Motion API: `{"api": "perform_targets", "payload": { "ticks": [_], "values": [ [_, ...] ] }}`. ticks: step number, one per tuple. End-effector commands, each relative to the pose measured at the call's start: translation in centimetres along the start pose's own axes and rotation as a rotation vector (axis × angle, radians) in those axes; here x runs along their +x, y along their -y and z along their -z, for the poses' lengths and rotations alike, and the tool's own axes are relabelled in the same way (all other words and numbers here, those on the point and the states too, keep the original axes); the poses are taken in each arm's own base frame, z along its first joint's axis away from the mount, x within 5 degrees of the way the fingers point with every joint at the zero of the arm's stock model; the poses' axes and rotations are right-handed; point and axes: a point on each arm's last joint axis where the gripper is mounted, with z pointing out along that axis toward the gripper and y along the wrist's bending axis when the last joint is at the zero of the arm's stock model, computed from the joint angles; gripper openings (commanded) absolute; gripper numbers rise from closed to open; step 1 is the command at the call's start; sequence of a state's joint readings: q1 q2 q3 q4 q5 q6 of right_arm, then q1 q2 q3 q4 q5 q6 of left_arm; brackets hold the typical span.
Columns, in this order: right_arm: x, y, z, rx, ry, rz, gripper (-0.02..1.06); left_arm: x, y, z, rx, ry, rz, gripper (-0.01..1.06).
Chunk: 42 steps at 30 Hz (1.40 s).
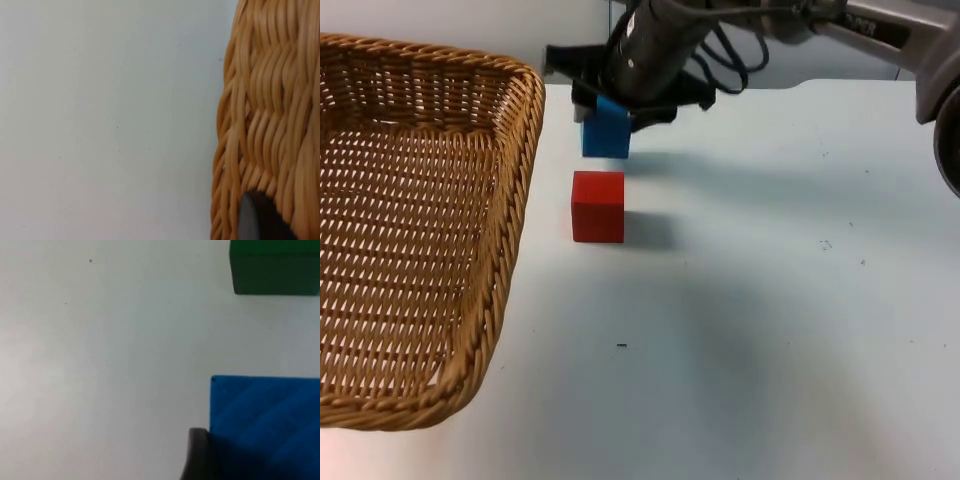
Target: Pick up the basket with the left hand and place the blue cube into the basket with the right hand.
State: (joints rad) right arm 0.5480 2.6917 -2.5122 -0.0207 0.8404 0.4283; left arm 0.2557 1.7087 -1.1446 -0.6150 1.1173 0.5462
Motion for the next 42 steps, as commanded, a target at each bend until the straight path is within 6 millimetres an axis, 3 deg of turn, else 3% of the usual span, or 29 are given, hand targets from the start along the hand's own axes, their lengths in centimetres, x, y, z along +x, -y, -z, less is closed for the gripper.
{"api": "perform_targets", "payload": {
  "ticks": [1, 3, 4, 7, 8, 12, 13, 16, 17, 21, 24, 32, 37, 42],
  "values": [
    [-0.9, -1.2, 1.9, -0.009, 0.012, 0.059, 0.00, -0.1, 0.4, 0.4, 0.023, 0.017, 0.005, 0.00],
    [-2.6, -2.2, 5.1, -0.025, 0.056, 0.123, 0.00, -0.1, 0.4, 0.4, 0.023, 0.017, 0.007, 0.00],
    [-2.6, -2.2, 5.1, -0.025, 0.056, 0.123, 0.00, -0.1, 0.4, 0.4, 0.023, 0.017, 0.007, 0.00],
    [-4.5, -3.0, 9.3, -0.038, 0.101, 0.173, 0.00, -0.1, 0.4, 0.4, 0.023, 0.017, 0.007, 0.00],
    [-4.5, -3.0, 9.3, -0.038, 0.101, 0.173, 0.00, -0.1, 0.4, 0.4, 0.023, 0.017, 0.007, 0.00],
    [-6.6, -3.2, 15.5, -0.004, 0.180, 0.247, 0.00, -0.1, 0.3, 0.3, 0.026, 0.015, 0.015, 0.00],
    [-6.6, -3.2, 15.5, -0.004, 0.180, 0.247, 0.00, -0.1, 0.3, 0.3, 0.026, 0.015, 0.015, 0.00],
    [-7.4, -4.4, 20.7, -0.143, 0.229, 0.273, 0.00, -0.2, 0.0, -0.3, 0.034, -0.002, 0.028, 0.00],
    [-7.4, -4.4, 20.7, -0.143, 0.229, 0.273, 0.00, -0.2, 0.0, -0.3, 0.034, -0.002, 0.028, 0.00],
    [-7.5, -6.2, 24.9, -0.211, 0.291, 0.323, 0.00, -0.3, -0.4, -0.7, 0.034, -0.010, 0.037, 0.00],
    [-7.1, -7.1, 25.5, -0.230, 0.297, 0.344, 0.00, -0.3, -0.4, -0.7, 0.034, -0.010, 0.037, 0.00],
    [-2.7, -14.3, 26.1, -0.331, 0.264, 0.493, 0.00, -0.4, -0.4, -0.8, 0.038, -0.006, 0.041, 0.00],
    [-0.7, -16.7, 25.3, -0.360, 0.229, 0.530, 0.00, -0.4, -0.3, -0.8, 0.040, -0.009, 0.041, 0.00],
    [-0.3, -17.0, 25.1, -0.377, 0.218, 0.539, 0.00, -0.4, -0.3, -0.8, 0.040, -0.009, 0.041, 0.00]
  ]
}}
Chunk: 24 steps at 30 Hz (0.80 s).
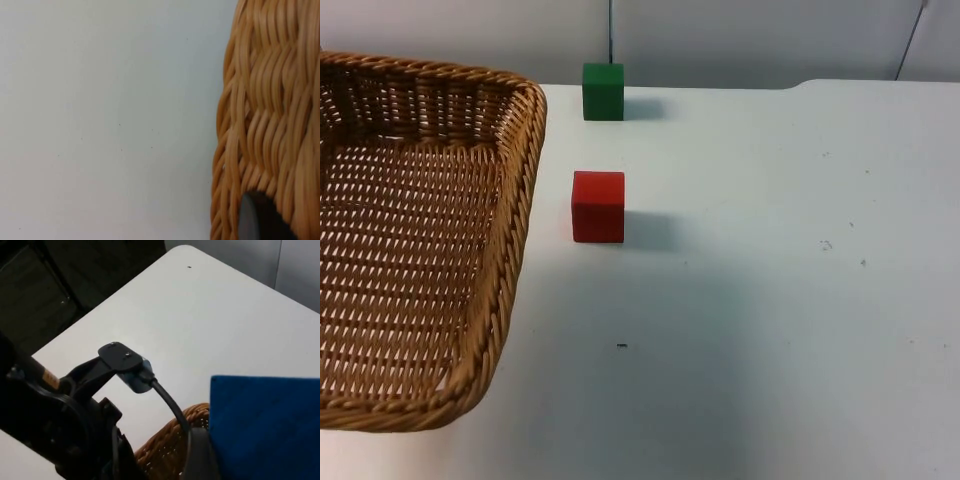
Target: Pick up the basket with the left hand and place the blue cube into the basket with the right hand.
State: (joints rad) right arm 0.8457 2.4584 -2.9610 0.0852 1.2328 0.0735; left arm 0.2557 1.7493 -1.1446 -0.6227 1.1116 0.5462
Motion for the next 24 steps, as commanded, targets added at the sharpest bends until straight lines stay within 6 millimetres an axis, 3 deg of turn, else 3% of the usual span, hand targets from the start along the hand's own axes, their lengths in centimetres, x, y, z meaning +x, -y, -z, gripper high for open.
{"api": "perform_targets", "payload": {
  "ticks": [1, 3, 13, 21, 24],
  "values": [
    [-0.3, -0.1, 0.3, -0.007, 0.020, 0.030, 0.00, -0.2, 0.4, 0.3, 0.029, 0.016, 0.016, 0.00],
    [-0.3, -0.3, 0.3, -0.027, 0.019, 0.044, 0.00, -0.2, 0.4, 0.3, 0.029, 0.016, 0.016, 0.00],
    [-0.7, 4.1, 0.8, 0.014, 0.029, 0.049, 0.00, -0.2, 0.4, 0.3, 0.031, 0.024, 0.019, 0.00],
    [-2.2, 4.9, 4.6, -0.006, 0.086, -0.006, 0.00, -0.2, 0.4, 0.3, 0.034, 0.026, 0.021, 0.00],
    [-2.8, 6.7, 6.2, 0.090, 0.099, 0.066, 0.00, -0.3, 0.5, 0.3, 0.041, 0.034, 0.026, 0.00]
  ]
}}
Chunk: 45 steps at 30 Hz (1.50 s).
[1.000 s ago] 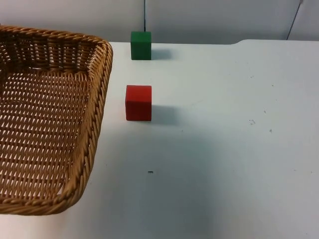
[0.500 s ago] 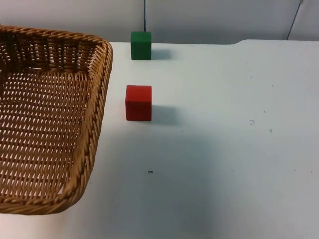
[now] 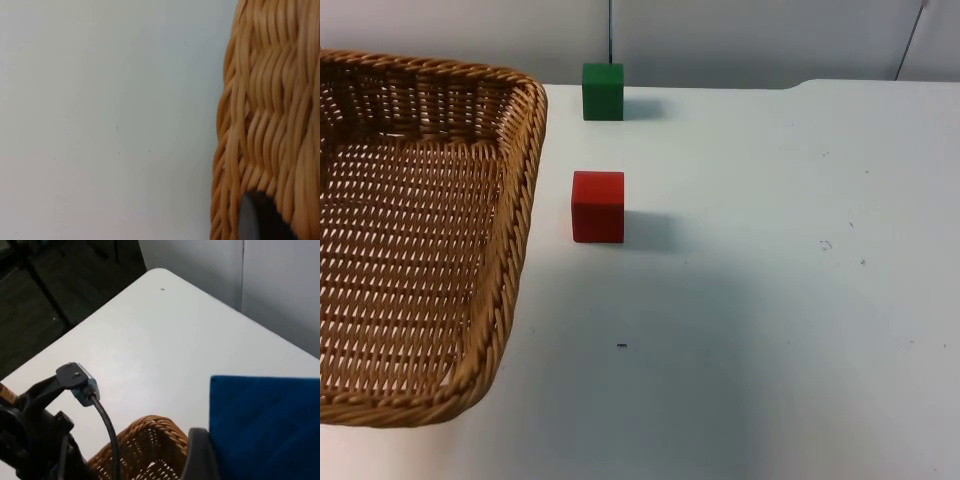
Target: Pick up the basket with the left hand and place the blue cube into the basket with the right hand.
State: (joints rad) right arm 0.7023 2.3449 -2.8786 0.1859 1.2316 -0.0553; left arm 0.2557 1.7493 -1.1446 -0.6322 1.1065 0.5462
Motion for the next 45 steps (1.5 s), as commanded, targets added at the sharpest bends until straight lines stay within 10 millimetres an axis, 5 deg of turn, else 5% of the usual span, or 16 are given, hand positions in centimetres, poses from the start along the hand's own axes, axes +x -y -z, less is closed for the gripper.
{"api": "perform_targets", "payload": {
  "ticks": [1, 7, 13, 16, 24, 36, 45],
  "values": [
    [-0.9, 1.1, 1.5, 0.070, 0.051, 0.050, 0.00, -0.2, 0.4, 0.3, 0.036, 0.025, 0.022, 0.00],
    [-1.6, 0.8, 1.7, 0.215, 0.116, 0.184, 0.00, -0.2, 1.1, -0.1, 0.041, 0.007, -0.002, 0.00],
    [-0.7, -2.0, 1.6, 0.242, -0.003, 0.277, 0.00, -0.1, 1.6, -0.4, 0.034, -0.011, -0.029, 0.00],
    [-0.5, -4.1, 2.5, 0.161, -0.025, 0.284, 0.00, -0.1, 1.5, -0.4, 0.029, -0.014, -0.032, 0.00],
    [1.6, -4.9, 4.0, 0.074, -0.166, 0.318, 0.00, -0.1, 1.5, -0.4, 0.029, -0.014, -0.032, 0.00],
    [8.9, -4.7, -3.9, -0.017, -0.212, 0.240, 0.00, -0.2, 1.5, -0.4, 0.025, -0.007, -0.032, 0.00],
    [12.8, -4.4, -7.4, -0.047, -0.245, 0.175, 0.00, -0.2, 1.5, -0.4, 0.023, -0.003, -0.034, 0.00]
  ]
}}
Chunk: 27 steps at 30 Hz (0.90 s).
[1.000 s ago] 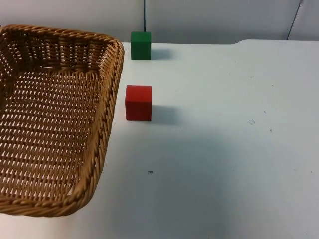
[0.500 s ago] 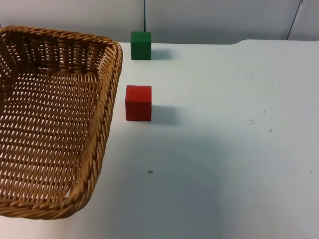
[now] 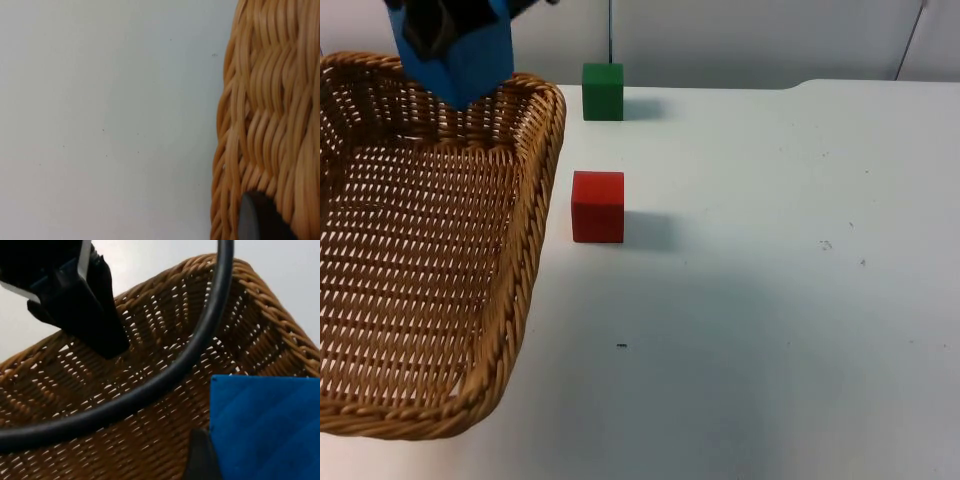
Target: Pick up the basket with the left hand and place the blue cube into the basket with the right hand.
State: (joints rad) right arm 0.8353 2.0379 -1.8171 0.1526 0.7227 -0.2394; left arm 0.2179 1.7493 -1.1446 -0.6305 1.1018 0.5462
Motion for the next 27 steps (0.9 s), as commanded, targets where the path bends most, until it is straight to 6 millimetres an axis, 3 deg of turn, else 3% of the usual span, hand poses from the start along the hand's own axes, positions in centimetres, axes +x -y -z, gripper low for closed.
{"api": "perform_targets", "payload": {
  "ticks": [1, 2, 7, 13, 18, 19, 22, 24, 25, 27],
  "values": [
    [0.7, -0.1, -1.7, -0.018, -0.008, -0.022, 0.00, -0.2, 0.5, 0.2, 0.020, 0.013, -0.001, 0.00],
    [0.7, -0.1, -1.7, -0.018, -0.008, -0.022, 0.00, -0.2, 0.5, 0.2, 0.020, 0.013, -0.001, 0.00],
    [2.7, -0.2, -5.6, -0.045, -0.090, -0.057, 0.00, -0.2, 0.5, 0.2, 0.020, 0.013, -0.001, 0.00],
    [3.7, -0.1, -7.4, -0.045, -0.119, -0.062, 0.00, -0.2, 0.4, 0.2, 0.019, 0.015, -0.001, 0.00],
    [4.1, -0.1, -8.0, -0.046, -0.131, -0.064, 0.15, -0.2, 0.5, 0.2, 0.020, 0.013, -0.001, 0.00],
    [4.1, -0.1, -8.0, -0.046, -0.131, -0.064, 0.25, -0.2, 0.5, 0.2, 0.020, 0.013, -0.001, 0.00],
    [3.6, -0.1, -7.3, -0.044, -0.116, -0.060, 0.74, -0.2, 0.4, 0.2, 0.018, 0.012, -0.002, 0.00],
    [3.6, -0.1, -7.1, -0.043, -0.117, -0.058, 0.80, -0.2, 0.4, 0.2, 0.018, 0.012, -0.002, 0.00],
    [3.0, 0.0, -6.2, -0.037, -0.098, -0.048, 1.03, -0.1, 0.4, 0.2, 0.017, 0.011, -0.003, 0.00],
    [2.3, 0.0, -4.8, -0.023, -0.079, -0.029, 1.05, -0.2, 0.4, 0.2, 0.017, 0.010, -0.002, 0.00]
  ]
}}
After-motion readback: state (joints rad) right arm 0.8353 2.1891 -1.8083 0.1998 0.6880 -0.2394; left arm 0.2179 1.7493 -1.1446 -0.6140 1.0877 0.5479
